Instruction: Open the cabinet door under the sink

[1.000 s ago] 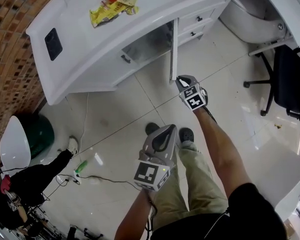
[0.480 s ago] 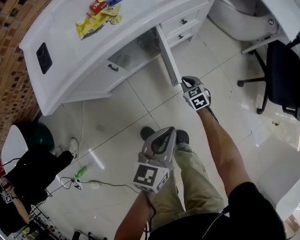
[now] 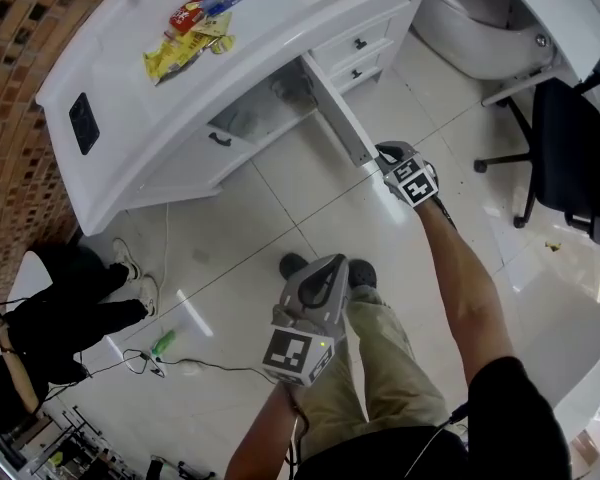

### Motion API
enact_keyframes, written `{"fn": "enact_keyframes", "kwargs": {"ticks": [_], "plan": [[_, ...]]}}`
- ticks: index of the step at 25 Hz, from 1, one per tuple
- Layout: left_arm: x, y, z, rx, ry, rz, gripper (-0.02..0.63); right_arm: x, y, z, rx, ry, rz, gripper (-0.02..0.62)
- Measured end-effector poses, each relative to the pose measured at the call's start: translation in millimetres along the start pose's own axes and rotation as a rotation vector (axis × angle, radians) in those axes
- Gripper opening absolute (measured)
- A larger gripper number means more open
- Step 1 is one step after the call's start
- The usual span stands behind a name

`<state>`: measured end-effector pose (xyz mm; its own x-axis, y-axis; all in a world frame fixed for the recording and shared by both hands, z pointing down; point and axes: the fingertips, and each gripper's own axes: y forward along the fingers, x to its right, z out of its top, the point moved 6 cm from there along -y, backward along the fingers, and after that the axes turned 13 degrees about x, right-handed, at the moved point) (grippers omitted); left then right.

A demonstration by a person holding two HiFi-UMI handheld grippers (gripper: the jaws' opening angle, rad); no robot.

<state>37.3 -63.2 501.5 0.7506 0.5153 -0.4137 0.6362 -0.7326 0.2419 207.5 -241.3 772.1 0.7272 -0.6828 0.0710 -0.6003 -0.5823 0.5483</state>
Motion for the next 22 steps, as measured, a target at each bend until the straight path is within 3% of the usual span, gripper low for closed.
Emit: {"fn": "enact_keyframes", "kwargs": {"ticks": [7, 13, 16, 20, 22], "plan": [[10.6, 8.5, -6.8, -0.017, 0.0, 0.007, 0.017, 16.4, -1.2, 2.7, -0.044, -0.03, 0.071, 0.021], [25.0, 8.4, -2.8, -0.027, 0.02, -0.007, 0.017, 15.8, -15.0, -4.6, 0.001, 0.119, -0.001, 0.026], [33.0, 0.7, 5.3, -0.03, 0.036, -0.007, 0.017, 14.0, -43.6, -10.7, 0.056, 0.231, -0.023, 0.038], [47.7, -23.0, 23.2, -0.028, 0.056, 0.002, 0.017, -7.9, -108.8, -1.3, 0.127, 0.263, -0.039, 0.038], [53.6, -40.0, 32.0, -0.025, 0.061, 0.015, 0.017, -25.5, -140.1, -0.1, 0.152, 0.285, -0.038, 0.009]]}}
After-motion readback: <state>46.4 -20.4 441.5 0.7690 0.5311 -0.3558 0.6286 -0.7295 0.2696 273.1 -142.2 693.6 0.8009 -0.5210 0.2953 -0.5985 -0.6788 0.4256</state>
